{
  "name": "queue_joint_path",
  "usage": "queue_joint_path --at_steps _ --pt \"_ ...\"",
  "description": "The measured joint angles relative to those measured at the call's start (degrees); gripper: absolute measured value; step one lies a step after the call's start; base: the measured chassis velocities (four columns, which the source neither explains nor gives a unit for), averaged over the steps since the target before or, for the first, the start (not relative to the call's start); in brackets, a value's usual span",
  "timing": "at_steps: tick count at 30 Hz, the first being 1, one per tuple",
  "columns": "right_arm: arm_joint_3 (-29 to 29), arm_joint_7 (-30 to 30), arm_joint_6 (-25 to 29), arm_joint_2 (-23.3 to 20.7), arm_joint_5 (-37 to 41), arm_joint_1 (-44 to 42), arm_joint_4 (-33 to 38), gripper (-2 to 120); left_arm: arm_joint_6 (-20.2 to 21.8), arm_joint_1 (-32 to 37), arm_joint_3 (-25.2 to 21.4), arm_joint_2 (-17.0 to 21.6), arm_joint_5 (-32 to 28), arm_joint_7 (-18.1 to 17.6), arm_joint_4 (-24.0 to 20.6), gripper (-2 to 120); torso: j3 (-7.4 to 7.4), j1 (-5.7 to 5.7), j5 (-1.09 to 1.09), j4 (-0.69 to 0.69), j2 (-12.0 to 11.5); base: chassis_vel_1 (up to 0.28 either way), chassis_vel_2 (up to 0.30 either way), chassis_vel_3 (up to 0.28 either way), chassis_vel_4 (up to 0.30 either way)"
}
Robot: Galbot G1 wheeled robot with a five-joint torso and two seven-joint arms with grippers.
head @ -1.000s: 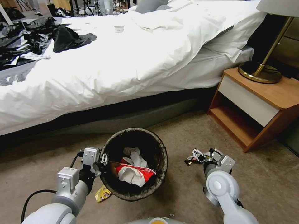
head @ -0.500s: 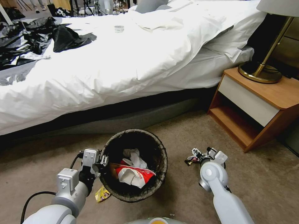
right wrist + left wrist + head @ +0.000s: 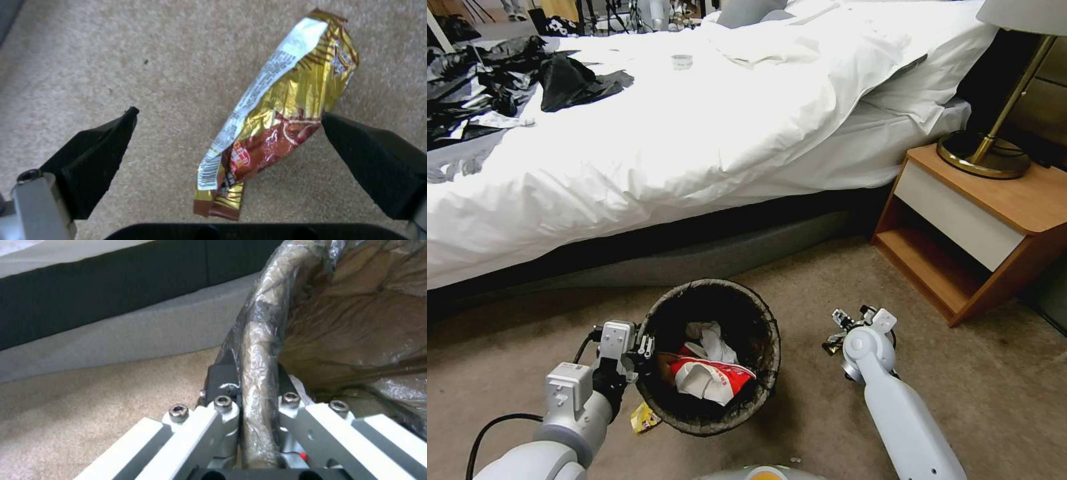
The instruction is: Pick up the trash bin, then pick up the garbage from the floor and place it into the trash bin.
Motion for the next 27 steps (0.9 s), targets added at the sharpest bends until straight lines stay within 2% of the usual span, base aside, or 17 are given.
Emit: queue_joint_path --at_steps 27 --pt "-2.56 0.30 3.46 0.08 -0.18 3.98 -8.75 100 0.08 -0.33 -0.03 0.34 -0.41 -0.05 0.00 1 0.00 0.00 0.01 0.00 0.00 0.000 0.000 0.000 0.000"
